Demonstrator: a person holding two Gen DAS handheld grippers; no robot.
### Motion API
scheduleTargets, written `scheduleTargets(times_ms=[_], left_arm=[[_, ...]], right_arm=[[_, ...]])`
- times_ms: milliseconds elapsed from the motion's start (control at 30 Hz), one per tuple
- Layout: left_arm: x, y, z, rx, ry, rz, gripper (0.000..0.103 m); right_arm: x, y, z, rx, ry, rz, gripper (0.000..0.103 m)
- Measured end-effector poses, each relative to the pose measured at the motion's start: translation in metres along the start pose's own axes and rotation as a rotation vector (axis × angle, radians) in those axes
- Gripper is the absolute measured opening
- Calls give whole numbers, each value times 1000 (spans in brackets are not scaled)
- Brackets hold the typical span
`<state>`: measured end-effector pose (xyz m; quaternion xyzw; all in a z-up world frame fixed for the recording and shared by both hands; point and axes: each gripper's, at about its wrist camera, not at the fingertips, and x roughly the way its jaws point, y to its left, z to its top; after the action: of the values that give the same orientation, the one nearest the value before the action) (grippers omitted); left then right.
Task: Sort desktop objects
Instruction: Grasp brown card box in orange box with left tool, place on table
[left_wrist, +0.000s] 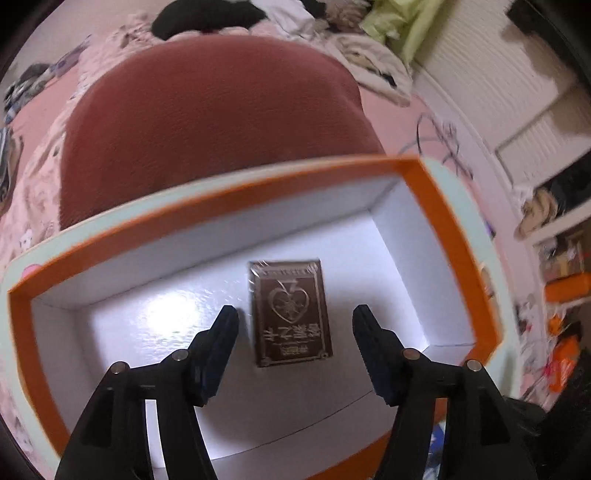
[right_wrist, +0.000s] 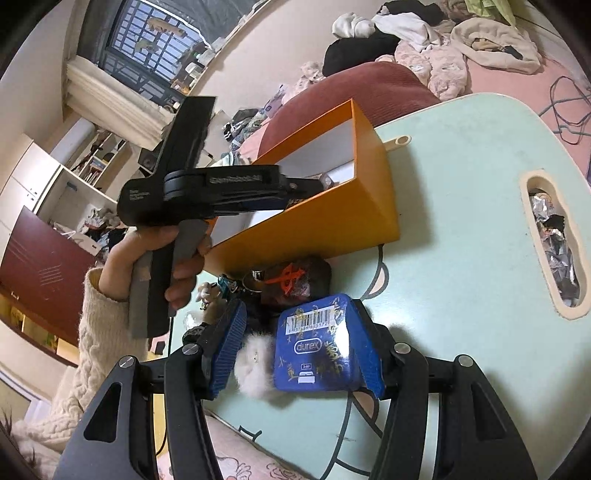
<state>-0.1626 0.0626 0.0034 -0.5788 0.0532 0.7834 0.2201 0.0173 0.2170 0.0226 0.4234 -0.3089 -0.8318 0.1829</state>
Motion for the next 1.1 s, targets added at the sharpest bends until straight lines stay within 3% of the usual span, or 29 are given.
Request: scheduleTargets(times_ms=[33, 67, 100, 167, 200, 267, 367, 467, 600, 733, 833, 967, 1033, 1100], left_arm=[[1, -7, -2, 47, -12, 53, 40], [2, -12, -2, 87, -16, 113, 39], [0, -10, -1, 75, -12, 86, 39], [-15, 1, 0, -9, -33, -66, 39], [-34, 8, -2, -41, -86, -152, 39], [-70, 11, -11, -37, -181, -221, 39], [-132, 20, -49, -37, -308, -335, 40], [-162, 39, -96, -48, -318, -388, 40], [-153, 50, -157, -117, -226, -403, 40], [-115, 42, -198, -104, -121, -248, 39], [-88, 39, -216, -128, -74, -288, 40], [-79, 31, -203, -116, -202, -256, 50], [-84, 29, -201, -132, -221, -207, 54], [-99, 29, -207, -118, -227, -236, 59]], right_arm=[[1, 1, -1, 1, 3, -1, 57], [1, 1, -2, 0, 5, -2, 57], [1, 0, -2, 1, 5, -4, 57], [-1, -1, -3, 6, 0, -5, 57], [-2, -1, -3, 7, -4, -5, 57], [-5, -3, -3, 8, -11, -11, 57], [-8, -5, -2, 17, -19, -16, 57], [-11, -8, -2, 22, -28, -13, 57], [-10, -9, 0, 24, -26, -25, 57], [-9, -3, 5, 4, -28, -34, 57], [-9, 7, 13, -35, -31, -54, 57], [-5, 24, 32, -88, -40, -77, 57], [-4, 29, 40, -104, -41, -91, 57], [-5, 33, 46, -112, -47, -94, 57]])
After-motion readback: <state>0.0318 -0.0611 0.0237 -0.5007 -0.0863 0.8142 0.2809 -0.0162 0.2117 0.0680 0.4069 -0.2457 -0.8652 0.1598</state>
